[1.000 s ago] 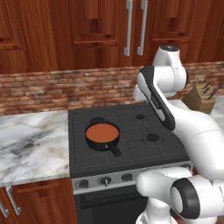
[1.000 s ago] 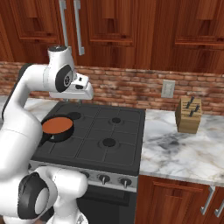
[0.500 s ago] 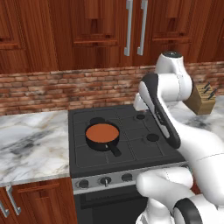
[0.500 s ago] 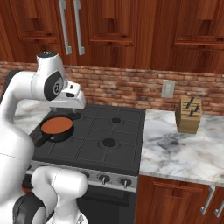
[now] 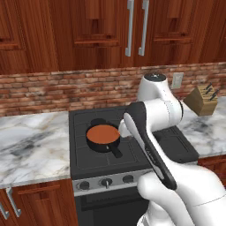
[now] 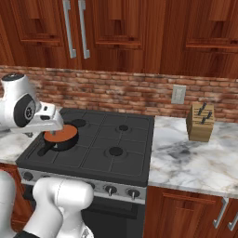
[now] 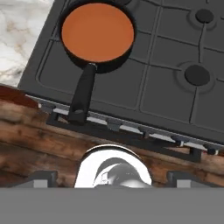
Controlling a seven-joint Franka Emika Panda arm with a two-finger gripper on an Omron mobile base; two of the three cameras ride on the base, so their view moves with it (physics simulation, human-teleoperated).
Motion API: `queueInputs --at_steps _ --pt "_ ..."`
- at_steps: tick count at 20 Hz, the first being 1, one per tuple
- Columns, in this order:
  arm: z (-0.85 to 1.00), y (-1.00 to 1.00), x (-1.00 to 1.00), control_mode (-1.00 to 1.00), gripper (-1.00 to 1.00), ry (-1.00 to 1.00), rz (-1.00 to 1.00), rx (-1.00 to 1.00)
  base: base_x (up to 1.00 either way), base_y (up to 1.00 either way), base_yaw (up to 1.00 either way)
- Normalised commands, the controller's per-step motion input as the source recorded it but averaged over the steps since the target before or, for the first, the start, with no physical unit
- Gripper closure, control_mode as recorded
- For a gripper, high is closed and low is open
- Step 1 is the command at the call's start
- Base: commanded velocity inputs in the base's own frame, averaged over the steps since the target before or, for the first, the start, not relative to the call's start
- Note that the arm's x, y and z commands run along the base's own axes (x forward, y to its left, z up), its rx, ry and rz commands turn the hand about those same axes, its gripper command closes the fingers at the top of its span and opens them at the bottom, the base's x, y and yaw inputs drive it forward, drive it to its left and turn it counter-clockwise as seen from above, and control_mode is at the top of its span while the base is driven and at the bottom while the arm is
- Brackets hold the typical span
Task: Wait until the marinara sauce is simmered to a deep red color and then turn off the stove.
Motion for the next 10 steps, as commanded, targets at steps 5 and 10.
queueInputs --at_steps 5,10 --pt "-0.2 0.89 -0.4 -1.0 -1.0 0.02 0.14 -0.1 0.0 0.0 0.0" --pt "-0.19 0.9 -0.14 -1.0 -1.0 0.0 0.09 -0.13 0.0 0.0 0.0"
